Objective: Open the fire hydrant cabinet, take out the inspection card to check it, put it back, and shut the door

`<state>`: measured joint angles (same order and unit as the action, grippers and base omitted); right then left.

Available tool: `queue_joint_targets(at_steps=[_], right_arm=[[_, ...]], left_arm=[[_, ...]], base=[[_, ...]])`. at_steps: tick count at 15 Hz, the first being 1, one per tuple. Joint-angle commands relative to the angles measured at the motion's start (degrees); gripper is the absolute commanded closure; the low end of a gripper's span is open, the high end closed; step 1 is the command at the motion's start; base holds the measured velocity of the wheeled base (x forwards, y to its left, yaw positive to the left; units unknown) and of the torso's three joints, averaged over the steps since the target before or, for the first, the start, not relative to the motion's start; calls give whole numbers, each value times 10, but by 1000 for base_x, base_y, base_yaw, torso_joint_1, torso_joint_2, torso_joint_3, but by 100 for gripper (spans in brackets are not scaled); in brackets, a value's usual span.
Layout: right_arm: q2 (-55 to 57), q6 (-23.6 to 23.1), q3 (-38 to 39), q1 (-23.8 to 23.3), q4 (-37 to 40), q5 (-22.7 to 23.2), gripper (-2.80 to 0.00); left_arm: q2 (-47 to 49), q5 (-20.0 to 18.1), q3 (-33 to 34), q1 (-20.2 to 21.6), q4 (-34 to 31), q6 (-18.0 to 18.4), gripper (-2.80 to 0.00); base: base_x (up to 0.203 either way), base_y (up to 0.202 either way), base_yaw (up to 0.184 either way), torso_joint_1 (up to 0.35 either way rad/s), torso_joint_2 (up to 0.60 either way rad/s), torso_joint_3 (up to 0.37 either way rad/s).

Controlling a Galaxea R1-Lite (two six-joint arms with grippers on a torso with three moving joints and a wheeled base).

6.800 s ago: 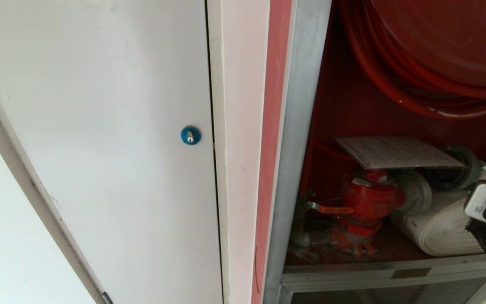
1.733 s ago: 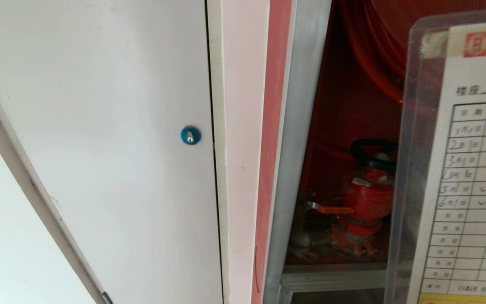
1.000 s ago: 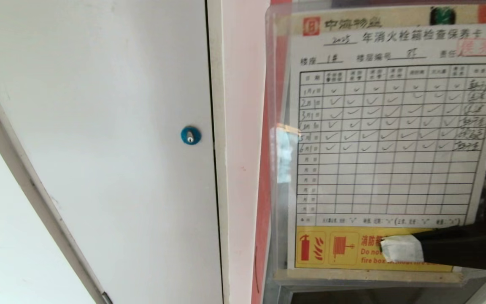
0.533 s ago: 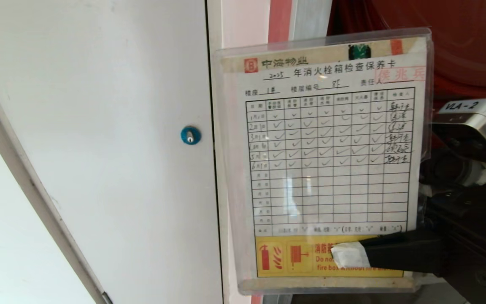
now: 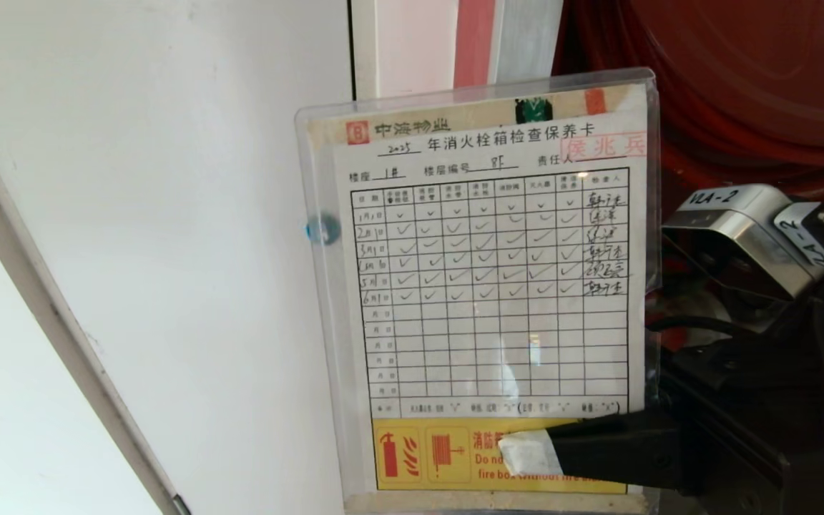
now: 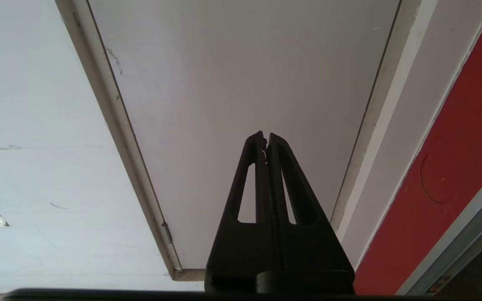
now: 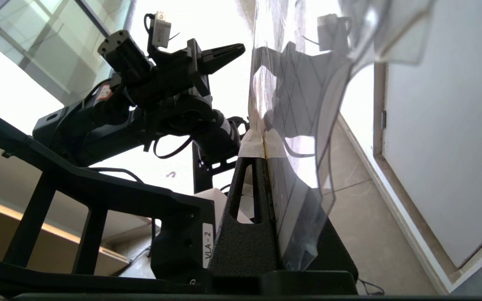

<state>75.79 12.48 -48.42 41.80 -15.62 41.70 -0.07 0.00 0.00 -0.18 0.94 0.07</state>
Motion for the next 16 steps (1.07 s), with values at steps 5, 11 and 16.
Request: queue_joint_targets(at_steps=[5,11,16], right_arm=[[-9,11,9,11,-7,2,0],[-28,39,10,23,-7,4,0],[-34,52,7,46,-8,5,0]], left_arm=[[1,0,6,0,0,0,0],[1,0,6,0,0,0,0],[1,0,6,0,0,0,0]], base=[[0,0,0,0,0,0],[0,0,0,0,0,0],[0,0,0,0,0,0]])
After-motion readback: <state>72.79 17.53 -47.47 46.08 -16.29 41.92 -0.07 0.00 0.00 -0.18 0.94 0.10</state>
